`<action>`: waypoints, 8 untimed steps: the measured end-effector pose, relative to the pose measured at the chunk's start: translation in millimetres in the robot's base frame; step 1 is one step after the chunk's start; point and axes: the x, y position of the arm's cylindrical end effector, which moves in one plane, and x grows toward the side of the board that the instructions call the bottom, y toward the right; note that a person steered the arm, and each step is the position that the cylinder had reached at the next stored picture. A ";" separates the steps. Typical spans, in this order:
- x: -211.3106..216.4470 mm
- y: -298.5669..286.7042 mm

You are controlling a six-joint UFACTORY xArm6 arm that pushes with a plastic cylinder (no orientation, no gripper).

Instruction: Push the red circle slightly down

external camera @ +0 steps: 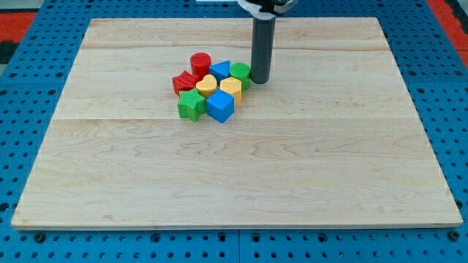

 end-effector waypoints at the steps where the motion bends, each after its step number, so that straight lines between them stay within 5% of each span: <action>1: -5.0 31.9; 3: -102.1 -1.0; 4: -109.4 -107.0; 8: -46.0 -127.5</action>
